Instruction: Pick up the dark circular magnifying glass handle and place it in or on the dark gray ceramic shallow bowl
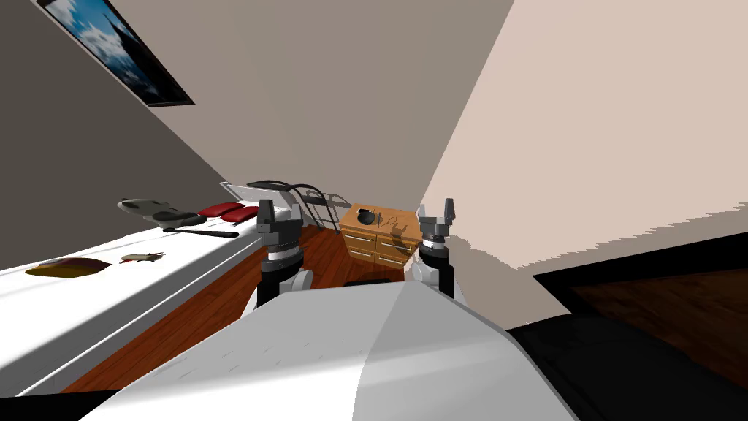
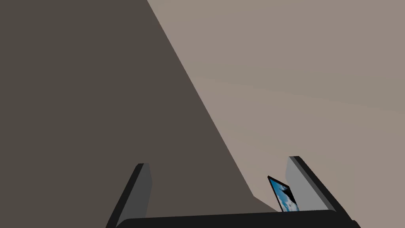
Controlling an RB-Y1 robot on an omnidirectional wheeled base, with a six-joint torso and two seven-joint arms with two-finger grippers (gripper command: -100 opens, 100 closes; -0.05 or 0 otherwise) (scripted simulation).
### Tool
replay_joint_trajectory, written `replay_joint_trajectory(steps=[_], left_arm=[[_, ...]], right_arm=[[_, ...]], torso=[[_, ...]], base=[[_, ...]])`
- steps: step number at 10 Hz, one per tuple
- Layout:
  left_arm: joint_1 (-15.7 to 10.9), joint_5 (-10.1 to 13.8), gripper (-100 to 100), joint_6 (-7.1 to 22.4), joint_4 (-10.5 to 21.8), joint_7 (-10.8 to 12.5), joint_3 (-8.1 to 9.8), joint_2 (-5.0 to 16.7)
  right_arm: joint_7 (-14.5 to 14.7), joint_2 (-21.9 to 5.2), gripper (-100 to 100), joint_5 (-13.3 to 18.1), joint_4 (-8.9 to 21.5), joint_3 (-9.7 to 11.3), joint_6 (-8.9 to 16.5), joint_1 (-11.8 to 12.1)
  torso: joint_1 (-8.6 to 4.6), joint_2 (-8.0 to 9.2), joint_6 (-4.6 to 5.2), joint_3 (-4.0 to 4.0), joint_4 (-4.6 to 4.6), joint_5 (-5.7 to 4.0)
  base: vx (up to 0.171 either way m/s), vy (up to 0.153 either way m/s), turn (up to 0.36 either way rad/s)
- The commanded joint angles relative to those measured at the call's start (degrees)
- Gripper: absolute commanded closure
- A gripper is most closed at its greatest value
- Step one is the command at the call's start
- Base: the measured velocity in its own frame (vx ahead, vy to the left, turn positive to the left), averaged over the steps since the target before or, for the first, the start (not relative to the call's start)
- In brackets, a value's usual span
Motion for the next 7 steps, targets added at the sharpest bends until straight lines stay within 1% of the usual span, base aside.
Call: replay_joint_trajectory(steps=[1,4,7], left_arm=[[0.0,0.0,0,0.0,0.0,0.0,0.0,0.0],[0.0,0.0,0,0.0,0.0,0.0,-0.01,-0.01],[0.0,0.0,0,0.0,0.0,0.0,-0.01,-0.01]], right_arm=[[1.89,-1.66,-100,1.71,1.47,0.22,-0.24,-0.1],[4.49,-3.04,-100,4.04,3.68,0.26,-0.6,-0.52],[8.02,-4.35,-100,7.18,7.04,0.04,-1.06,-1.33]], torso=[[0.0,0.0,0.0,0.0,0.0,0.0],[0.35,0.05,0.0,0.03,0.01,0.08],[0.39,0.07,0.0,0.04,0.01,0.09]], base=[[-0.024,0.05,-0.066],[-0.015,0.09,-0.062],[-0.015,0.1,-0.07]])
